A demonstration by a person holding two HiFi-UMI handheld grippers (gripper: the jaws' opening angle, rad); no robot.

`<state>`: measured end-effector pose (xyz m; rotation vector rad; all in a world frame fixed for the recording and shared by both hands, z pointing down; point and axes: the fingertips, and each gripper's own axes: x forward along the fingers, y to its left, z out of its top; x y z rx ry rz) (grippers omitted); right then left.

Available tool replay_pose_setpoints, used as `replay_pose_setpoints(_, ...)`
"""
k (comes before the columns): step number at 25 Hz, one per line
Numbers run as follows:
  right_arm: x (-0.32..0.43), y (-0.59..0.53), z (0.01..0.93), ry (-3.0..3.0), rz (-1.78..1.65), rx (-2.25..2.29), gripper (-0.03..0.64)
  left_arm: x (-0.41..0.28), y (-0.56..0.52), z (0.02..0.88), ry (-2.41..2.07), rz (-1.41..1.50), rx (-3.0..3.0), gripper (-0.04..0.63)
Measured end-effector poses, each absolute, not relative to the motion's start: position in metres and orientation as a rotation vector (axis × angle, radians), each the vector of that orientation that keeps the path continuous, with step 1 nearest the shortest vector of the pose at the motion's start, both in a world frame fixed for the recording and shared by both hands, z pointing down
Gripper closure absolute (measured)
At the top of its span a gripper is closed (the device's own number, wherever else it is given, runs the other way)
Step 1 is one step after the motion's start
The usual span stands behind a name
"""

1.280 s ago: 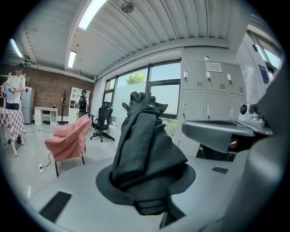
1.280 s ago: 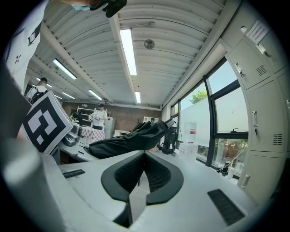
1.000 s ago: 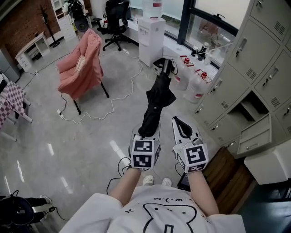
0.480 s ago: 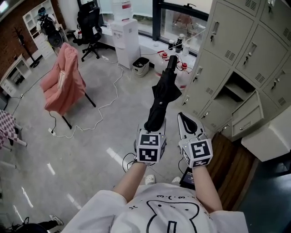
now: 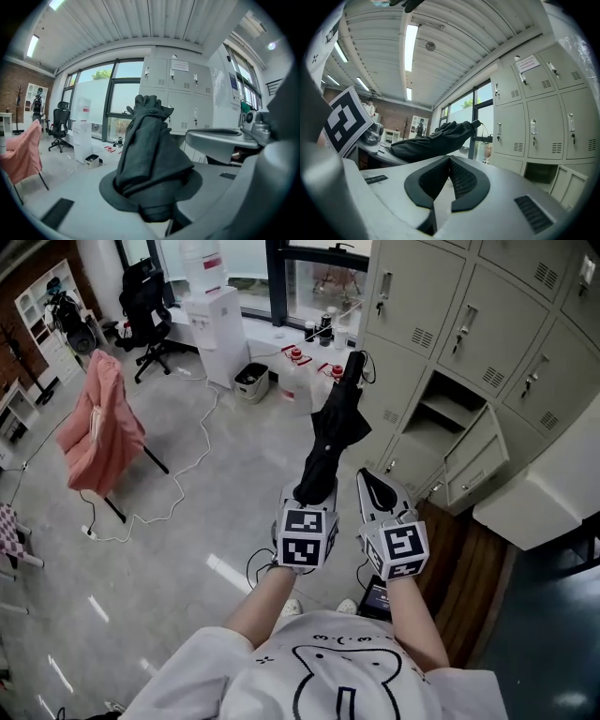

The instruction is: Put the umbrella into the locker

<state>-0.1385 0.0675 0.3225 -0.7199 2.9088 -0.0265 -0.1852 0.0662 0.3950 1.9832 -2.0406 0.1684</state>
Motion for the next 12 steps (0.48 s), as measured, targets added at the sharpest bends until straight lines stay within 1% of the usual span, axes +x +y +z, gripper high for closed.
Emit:
replay_pose_setpoints(2, -0.107, 0.044, 0.346, 3.035, 0.179, -0.922, 0.603, -0.167, 0.057, 0.395, -2.023, 0.171, 2.005, 0.446)
replay_pose_setpoints(3, -0.096, 0.037, 0.349, 3.044, 0.205, -0.958, 0.603, -0.158, 0.052, 0.395, -2.015, 0.173, 2.014, 0.446)
replay_pose_setpoints(12, -0.011, -0.002, 0.355, 3.004, 0.146, -1.053, 0.603, -0.074, 0.006, 0.399, -1.931, 0.195, 2.073, 0.446)
